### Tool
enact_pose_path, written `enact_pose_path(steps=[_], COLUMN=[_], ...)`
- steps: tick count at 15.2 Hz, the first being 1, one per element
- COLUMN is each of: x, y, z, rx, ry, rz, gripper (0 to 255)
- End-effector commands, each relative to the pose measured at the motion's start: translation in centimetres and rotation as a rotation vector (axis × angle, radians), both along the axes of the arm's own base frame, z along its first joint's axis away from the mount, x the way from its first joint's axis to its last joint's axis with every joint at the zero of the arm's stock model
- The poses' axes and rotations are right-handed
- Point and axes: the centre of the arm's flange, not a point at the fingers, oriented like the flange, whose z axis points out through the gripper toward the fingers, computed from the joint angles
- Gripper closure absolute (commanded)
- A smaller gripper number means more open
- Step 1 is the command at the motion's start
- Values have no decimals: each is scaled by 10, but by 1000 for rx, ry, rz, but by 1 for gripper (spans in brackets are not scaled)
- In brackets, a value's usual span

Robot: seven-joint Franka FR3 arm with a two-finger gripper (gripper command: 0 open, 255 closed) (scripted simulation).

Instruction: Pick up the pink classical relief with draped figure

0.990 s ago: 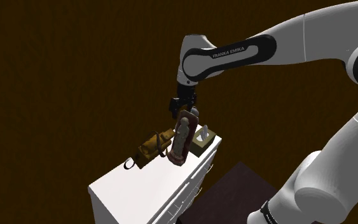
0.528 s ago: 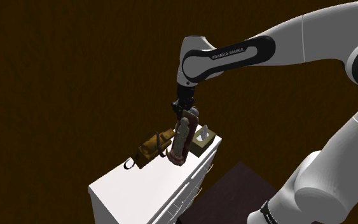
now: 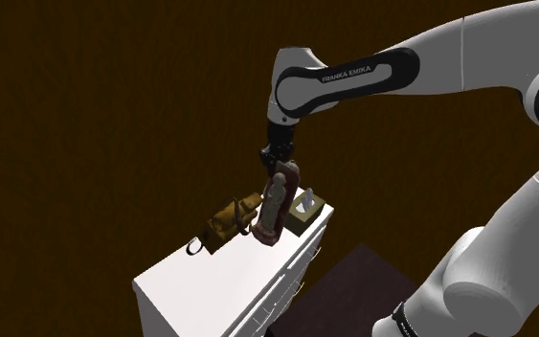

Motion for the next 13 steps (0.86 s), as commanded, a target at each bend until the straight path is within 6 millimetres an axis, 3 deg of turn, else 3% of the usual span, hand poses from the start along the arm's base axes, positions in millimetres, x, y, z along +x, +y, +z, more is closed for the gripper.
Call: enact_pose_path(steps=[1,11,13], x=[0,0,0], y=[1,1,1], z=[11,64,65], rx=[0,0,0], ry=[-1,-1,-1], rz=[0,0,0], gripper=[255,255,255])
